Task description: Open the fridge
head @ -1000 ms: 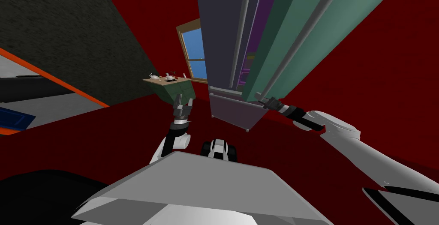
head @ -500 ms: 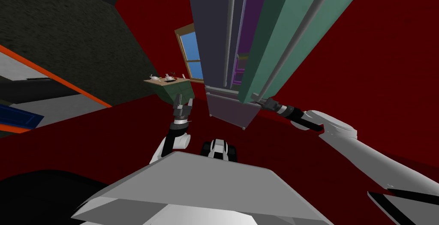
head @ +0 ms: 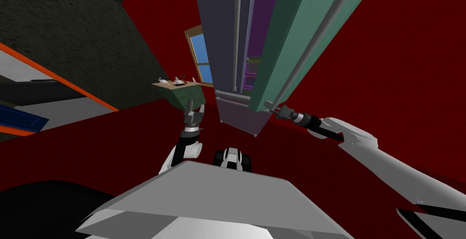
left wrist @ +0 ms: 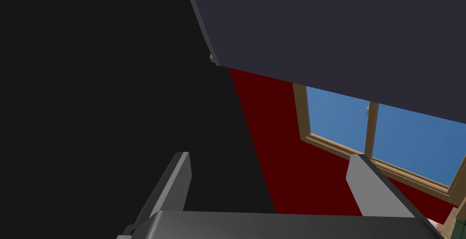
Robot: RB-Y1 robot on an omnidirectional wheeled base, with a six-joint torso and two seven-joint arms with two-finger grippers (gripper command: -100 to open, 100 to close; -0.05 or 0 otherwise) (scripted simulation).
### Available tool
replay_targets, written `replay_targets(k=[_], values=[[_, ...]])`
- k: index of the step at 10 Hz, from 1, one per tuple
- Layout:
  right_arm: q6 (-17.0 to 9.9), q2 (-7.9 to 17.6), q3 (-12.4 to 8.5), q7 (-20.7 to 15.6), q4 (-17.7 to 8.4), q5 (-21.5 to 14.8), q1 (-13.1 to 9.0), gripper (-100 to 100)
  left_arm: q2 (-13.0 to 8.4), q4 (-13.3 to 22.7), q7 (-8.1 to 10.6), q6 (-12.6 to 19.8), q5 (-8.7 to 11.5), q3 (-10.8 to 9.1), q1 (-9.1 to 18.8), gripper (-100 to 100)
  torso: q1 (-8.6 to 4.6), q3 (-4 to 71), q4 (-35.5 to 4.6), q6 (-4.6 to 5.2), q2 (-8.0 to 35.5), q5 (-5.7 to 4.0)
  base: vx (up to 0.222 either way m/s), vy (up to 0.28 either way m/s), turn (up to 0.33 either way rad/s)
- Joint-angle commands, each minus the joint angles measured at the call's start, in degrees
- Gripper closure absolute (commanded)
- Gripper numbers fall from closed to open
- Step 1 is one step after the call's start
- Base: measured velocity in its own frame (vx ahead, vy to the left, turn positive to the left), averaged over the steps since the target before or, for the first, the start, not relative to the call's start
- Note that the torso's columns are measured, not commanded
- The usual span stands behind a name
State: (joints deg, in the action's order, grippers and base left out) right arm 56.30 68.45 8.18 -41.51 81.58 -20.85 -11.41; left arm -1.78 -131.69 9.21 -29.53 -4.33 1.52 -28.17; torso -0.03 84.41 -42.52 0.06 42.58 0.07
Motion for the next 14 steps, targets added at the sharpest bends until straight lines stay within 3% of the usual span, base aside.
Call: replay_targets(k=[1,4,5,9,10,11,14], values=[[3.03,0.41,0.8,-0.31,2.87,0.76,0.01,100,0.0,0.0,0.0,0.0,0.0,0.0,0.0,0,0.06,0.01,0.02,-0.01,-0.02,0.01,-0.009,-0.253,0.024],[6.89,0.99,1.76,-0.75,6.04,1.7,0.45,100,0.0,0.0,0.0,0.0,0.0,0.0,0.0,0,0.12,-0.01,-0.04,-0.02,0.03,0.04,-0.02,-0.263,0.019],[6.33,2.46,0.91,0.92,5.17,2.33,0.02,-100,0.0,0.0,0.0,0.0,0.0,0.0,0.0,0,0.27,0.0,-0.05,-0.03,0.01,0.1,0.005,-0.109,-0.009],[6.31,5.43,-0.38,4.33,5.73,3.97,-1.71,-100,0.02,0.0,0.0,0.0,0.0,0.02,0.0,0,0.87,0.24,-0.04,-0.43,-0.24,0.41,-0.013,0.035,-0.025],[6.63,4.72,0.64,3.42,4.96,3.19,-0.89,-100,0.02,0.0,0.0,0.0,0.0,0.02,0.0,0,0.84,0.28,-0.25,-0.39,-0.12,0.58,-0.003,0.007,-0.025],[6.57,4.76,0.7,3.49,4.84,3.16,-0.74,0,0.02,0.0,0.0,0.0,0.0,0.02,0.0,0,0.66,0.2,-0.12,-0.33,-0.1,0.44,-0.001,-0.005,-0.016],[6.49,4.74,0.86,3.45,4.72,3.06,-0.56,0,0.02,0.0,0.0,0.0,0.0,0.02,0.0,0,0.05,0.13,0.18,-0.07,-0.23,-0.04,0.0,0.0,0.0]])
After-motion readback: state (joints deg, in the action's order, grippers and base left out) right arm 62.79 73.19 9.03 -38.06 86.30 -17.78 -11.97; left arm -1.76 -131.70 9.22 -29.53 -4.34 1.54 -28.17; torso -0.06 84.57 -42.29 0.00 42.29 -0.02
